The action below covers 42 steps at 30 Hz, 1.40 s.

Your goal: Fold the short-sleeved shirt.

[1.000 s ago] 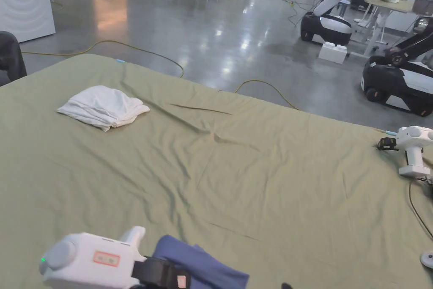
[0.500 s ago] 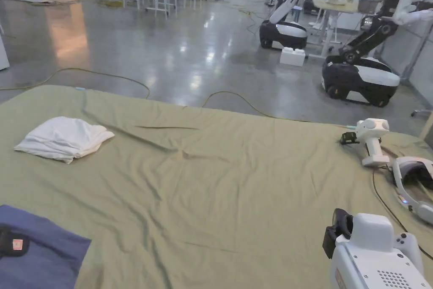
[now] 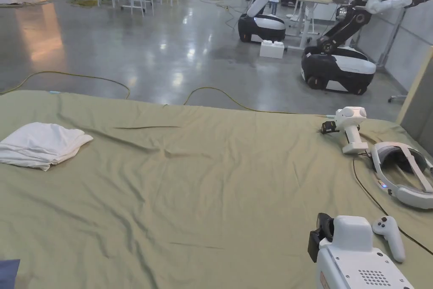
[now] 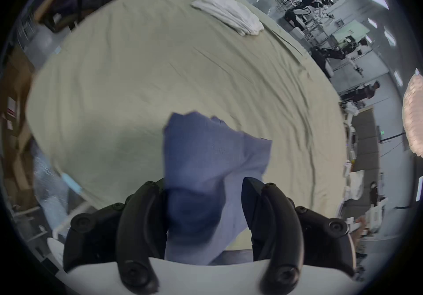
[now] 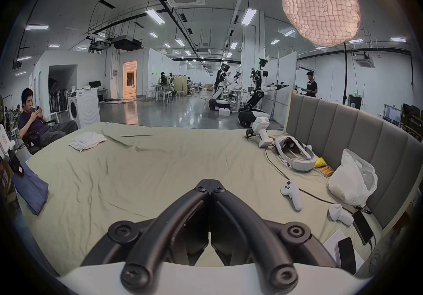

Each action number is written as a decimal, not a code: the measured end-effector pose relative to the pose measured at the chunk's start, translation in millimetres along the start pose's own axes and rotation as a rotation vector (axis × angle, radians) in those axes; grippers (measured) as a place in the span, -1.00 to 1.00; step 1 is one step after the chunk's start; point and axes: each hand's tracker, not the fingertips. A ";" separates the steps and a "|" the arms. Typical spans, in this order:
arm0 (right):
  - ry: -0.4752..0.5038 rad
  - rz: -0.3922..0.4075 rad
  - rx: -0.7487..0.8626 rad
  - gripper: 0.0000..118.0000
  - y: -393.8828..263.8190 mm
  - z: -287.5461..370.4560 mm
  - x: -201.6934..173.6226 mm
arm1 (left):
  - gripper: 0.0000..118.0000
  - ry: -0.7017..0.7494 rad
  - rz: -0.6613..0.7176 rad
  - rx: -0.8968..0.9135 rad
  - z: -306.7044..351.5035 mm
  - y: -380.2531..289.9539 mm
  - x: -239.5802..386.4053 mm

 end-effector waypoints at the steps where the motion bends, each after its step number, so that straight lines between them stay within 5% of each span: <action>1: 0.000 -0.003 0.001 -1.00 0.7 -0.4 0.2 | 0.08 0.040 -0.004 0.025 8.1 -0.6 1.3; 6: -0.002 -0.013 0.029 -1.00 6.3 -0.1 0.2 | 0.08 0.163 -0.008 0.209 48.6 1.6 3.7; 11: -0.007 -0.030 0.057 -1.00 12.9 -1.1 -1.6 | 0.08 0.018 0.007 0.403 57.6 -19.0 38.8; 19: -0.001 -0.070 0.069 -1.00 20.4 -4.7 -6.2 | 0.07 -0.115 -0.203 0.654 2.0 -64.9 145.3; 30: -0.018 -0.076 0.091 -1.00 21.1 -6.3 -15.4 | 0.03 -0.017 -0.444 0.959 -43.8 -120.3 317.5; 31: -0.021 -0.080 0.092 -1.00 21.2 -6.4 -15.4 | -0.06 -0.017 -0.445 0.968 -46.6 -122.9 325.0; 33: -0.020 -0.091 0.095 -1.00 21.1 -6.2 -14.9 | -0.65 -0.017 -0.449 0.985 -51.3 -125.8 335.9; 42: -0.012 -0.081 0.104 -1.00 17.1 -3.4 -17.2 | -0.88 -0.045 -0.437 1.013 -58.9 -147.0 361.7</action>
